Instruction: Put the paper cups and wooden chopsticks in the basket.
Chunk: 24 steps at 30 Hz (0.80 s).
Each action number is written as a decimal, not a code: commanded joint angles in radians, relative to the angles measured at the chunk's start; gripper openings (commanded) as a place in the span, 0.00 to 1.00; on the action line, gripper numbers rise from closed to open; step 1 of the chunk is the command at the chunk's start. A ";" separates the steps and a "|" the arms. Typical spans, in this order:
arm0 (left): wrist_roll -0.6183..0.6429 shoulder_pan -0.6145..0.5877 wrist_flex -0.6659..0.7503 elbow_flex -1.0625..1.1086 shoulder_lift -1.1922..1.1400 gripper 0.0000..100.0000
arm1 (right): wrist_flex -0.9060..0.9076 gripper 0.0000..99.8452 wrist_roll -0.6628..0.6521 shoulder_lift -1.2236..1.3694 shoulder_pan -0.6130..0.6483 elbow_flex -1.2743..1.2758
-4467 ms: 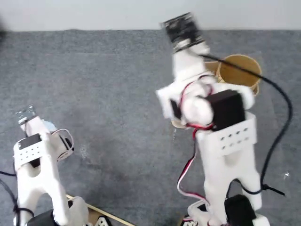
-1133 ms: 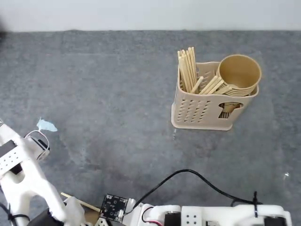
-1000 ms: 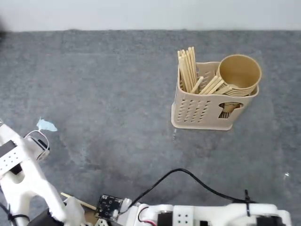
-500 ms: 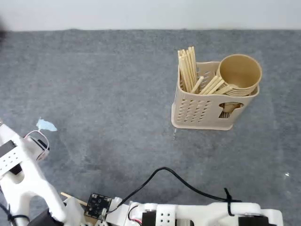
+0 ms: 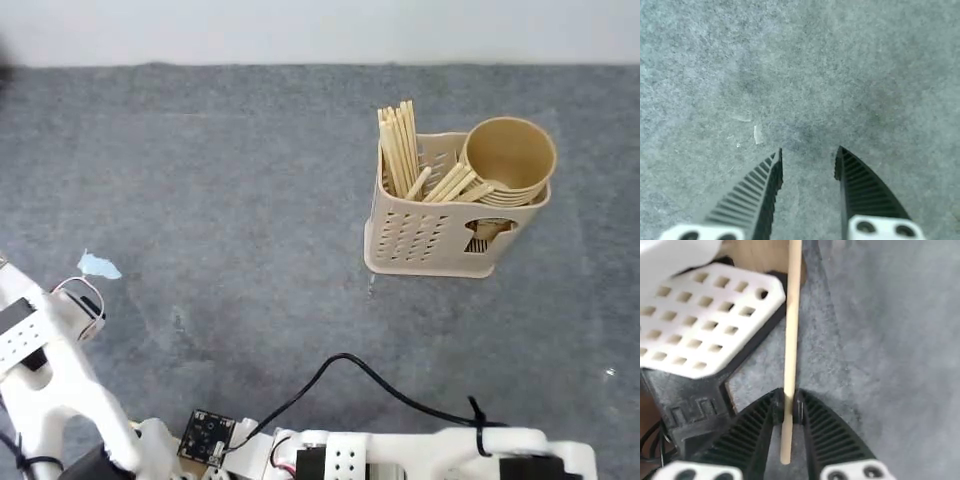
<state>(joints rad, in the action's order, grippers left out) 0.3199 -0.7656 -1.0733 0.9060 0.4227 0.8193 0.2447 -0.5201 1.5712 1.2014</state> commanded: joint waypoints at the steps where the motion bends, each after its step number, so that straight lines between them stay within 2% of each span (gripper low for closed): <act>1: -0.002 -0.005 0.014 -0.048 0.032 0.17 | 0.076 0.01 0.011 -0.022 -0.005 -0.026; 10: -0.002 -0.003 0.014 -0.048 0.032 0.17 | 0.305 0.01 -0.048 -0.332 -0.194 -0.025; 18: -0.002 -0.002 0.014 -0.048 0.032 0.17 | 0.438 0.01 -0.201 -0.578 -0.490 -0.025; 24: -0.002 0.000 0.014 -0.048 0.032 0.17 | 0.452 0.01 -0.310 -0.690 -0.710 -0.037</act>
<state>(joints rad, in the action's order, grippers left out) 0.3199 -0.7656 -1.0733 0.9060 0.4227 1.2658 -0.0115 -1.1508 0.9590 1.2045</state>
